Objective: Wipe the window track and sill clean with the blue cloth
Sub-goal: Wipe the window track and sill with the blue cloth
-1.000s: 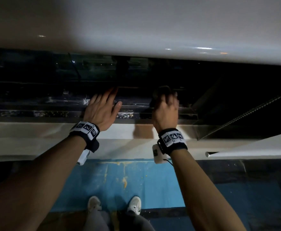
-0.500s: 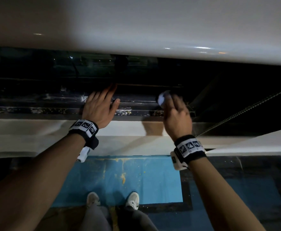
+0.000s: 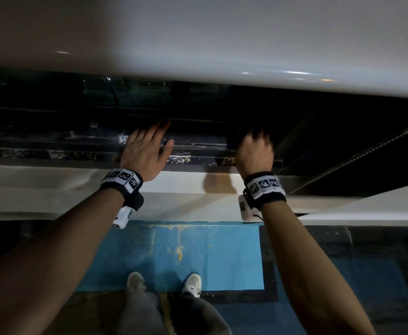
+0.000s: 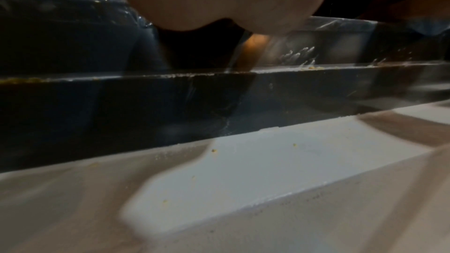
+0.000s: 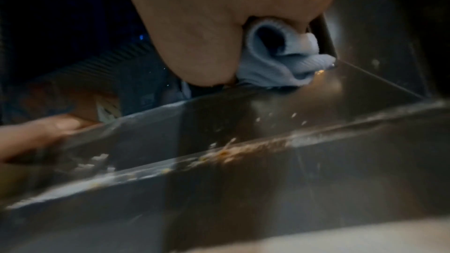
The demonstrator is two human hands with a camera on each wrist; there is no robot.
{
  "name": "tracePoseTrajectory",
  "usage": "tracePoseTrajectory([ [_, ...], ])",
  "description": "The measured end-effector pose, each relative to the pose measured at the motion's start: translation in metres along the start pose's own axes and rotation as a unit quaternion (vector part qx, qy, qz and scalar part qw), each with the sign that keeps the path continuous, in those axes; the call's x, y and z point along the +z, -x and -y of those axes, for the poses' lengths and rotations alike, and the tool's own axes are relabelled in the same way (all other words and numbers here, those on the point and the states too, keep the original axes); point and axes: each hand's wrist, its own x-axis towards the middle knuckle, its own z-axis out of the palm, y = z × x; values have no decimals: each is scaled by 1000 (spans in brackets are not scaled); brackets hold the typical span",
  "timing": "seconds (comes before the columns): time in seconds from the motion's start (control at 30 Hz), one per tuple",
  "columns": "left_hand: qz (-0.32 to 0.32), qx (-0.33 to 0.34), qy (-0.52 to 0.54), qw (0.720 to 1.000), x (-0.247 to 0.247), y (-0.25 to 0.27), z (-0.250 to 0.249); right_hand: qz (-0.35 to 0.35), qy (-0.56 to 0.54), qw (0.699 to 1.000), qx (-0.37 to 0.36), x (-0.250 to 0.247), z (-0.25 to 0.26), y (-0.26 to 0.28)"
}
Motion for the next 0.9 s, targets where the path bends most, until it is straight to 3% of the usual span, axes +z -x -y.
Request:
tracePoseTrajectory([
  [0.17,-3,-1,1,1000,0,-3,2,-13,44,998,-38,7,-13,36],
  [0.23,-5,-3,0,1000,1,-2,1,-19,40,999,-29,-1,-11,27],
  [0.33,-8,0,-1,1000,0,-2,0,26,19,999,-12,-10,-1,-5],
  [0.53,-4,0,5,1000,1,-1,2,-17,34,998,-42,3,-19,27],
  [0.67,-7,-2,-1,1000,0,-1,-1,14,-16,1000,11,1,-2,-10],
  [0.83,-15,1,0,1000,-1,-2,1,-85,-25,992,-85,18,-28,36],
  [0.9,-8,2,3,1000,-2,-1,1,-81,-13,995,-55,14,-30,29],
])
